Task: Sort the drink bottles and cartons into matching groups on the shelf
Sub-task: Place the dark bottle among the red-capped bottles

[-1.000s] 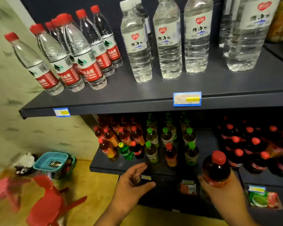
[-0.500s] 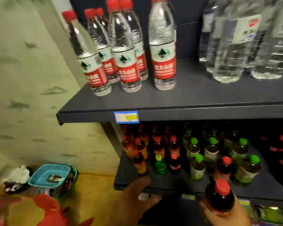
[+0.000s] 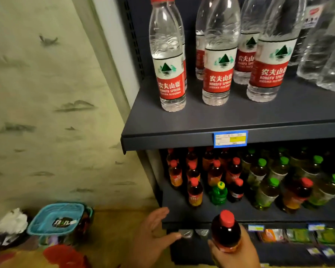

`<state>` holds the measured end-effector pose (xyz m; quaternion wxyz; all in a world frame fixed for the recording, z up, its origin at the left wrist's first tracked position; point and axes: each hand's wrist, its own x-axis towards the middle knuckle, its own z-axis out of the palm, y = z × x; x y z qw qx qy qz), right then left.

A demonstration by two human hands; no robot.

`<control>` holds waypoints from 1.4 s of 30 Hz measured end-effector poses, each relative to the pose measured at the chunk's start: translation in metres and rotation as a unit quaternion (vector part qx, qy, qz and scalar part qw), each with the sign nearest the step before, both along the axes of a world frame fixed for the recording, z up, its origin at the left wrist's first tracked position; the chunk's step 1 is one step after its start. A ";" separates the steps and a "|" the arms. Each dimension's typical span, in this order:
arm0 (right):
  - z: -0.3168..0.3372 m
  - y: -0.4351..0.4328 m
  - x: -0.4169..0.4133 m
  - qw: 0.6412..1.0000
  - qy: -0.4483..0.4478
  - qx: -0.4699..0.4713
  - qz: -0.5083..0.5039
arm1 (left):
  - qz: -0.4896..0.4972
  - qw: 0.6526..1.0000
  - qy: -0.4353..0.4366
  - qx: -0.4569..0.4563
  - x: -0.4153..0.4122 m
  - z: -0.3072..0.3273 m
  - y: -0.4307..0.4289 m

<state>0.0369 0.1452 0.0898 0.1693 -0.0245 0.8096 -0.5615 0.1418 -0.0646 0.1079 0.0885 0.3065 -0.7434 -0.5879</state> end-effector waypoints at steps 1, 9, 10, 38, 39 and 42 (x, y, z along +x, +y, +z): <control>-0.007 -0.009 0.001 1.000 0.005 0.012 -0.002 | 0.006 1.000 0.002 0.005 0.002 -0.003 -0.007; -0.023 -0.063 -0.005 1.000 -0.008 -0.015 0.001 | 0.025 1.000 -0.002 -0.003 0.016 -0.005 -0.039; -0.026 -0.071 -0.007 1.000 -0.008 -0.017 0.012 | 0.026 1.000 -0.004 -0.006 0.016 -0.006 -0.042; -0.141 -0.220 -0.062 0.999 0.037 0.020 -0.022 | 0.066 0.990 -0.110 -0.051 0.063 -0.064 -0.075; -0.142 -0.222 -0.062 0.999 0.039 0.020 -0.024 | 0.075 0.988 -0.116 -0.063 0.067 -0.064 -0.073; -0.143 -0.227 -0.061 0.999 0.033 0.020 -0.016 | 0.098 0.986 -0.113 -0.080 0.073 -0.065 -0.070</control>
